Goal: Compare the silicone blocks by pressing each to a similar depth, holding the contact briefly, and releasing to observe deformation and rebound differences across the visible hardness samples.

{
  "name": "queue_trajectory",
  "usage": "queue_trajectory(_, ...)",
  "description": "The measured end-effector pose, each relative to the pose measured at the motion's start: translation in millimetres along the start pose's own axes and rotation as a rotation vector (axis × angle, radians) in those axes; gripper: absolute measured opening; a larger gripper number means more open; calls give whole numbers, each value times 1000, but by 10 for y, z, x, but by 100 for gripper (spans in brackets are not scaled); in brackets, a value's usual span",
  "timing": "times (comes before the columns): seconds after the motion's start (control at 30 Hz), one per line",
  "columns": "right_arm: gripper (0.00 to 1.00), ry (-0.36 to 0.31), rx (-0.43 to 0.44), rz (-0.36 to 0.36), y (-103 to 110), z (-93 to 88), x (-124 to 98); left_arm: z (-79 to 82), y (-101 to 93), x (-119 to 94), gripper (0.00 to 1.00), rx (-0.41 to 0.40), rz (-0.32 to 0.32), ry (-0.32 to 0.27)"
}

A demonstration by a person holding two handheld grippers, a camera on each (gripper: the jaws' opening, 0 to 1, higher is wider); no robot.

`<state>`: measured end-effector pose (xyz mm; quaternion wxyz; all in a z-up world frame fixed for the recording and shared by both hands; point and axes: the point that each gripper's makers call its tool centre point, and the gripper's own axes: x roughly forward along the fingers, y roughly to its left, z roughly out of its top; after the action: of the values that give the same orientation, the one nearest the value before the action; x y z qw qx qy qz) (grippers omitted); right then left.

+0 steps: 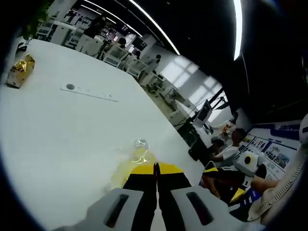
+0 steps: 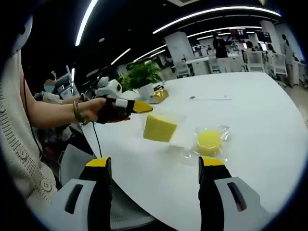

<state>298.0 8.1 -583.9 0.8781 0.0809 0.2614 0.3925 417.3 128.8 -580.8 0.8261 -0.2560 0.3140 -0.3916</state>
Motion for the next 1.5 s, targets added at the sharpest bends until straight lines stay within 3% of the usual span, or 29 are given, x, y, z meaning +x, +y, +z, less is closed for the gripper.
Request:
queue_trajectory(0.27,69,-40,-50,11,32,157,-34,107,-347,-210,0,65,-39,-8)
queue_trajectory(0.4,69,-50,-81,34,82,235,-12,118,-545,-302,0,149,-56,16)
queue_trajectory(0.53,69,-54,-85,60,114,261,37,160,-754,-382,0,179,-89,22)
queue_trajectory(0.7,68,-147,46,148,207,375,119,239,-1092,-472,0,210,-162,16)
queue_trajectory(0.9,67,-170,91,178,152,423,201,222,-1365,-526,0,350,-213,80)
queue_trajectory(1.1,65,-183,88,237,209,512,318,213,-1507,-550,0,411,-259,108)
queue_trajectory(1.4,63,-111,-24,342,426,509,600,210,-1588,-550,0,415,-316,143)
queue_trajectory(1.5,58,-90,-63,366,476,494,648,206,-1565,-545,0,426,-316,155)
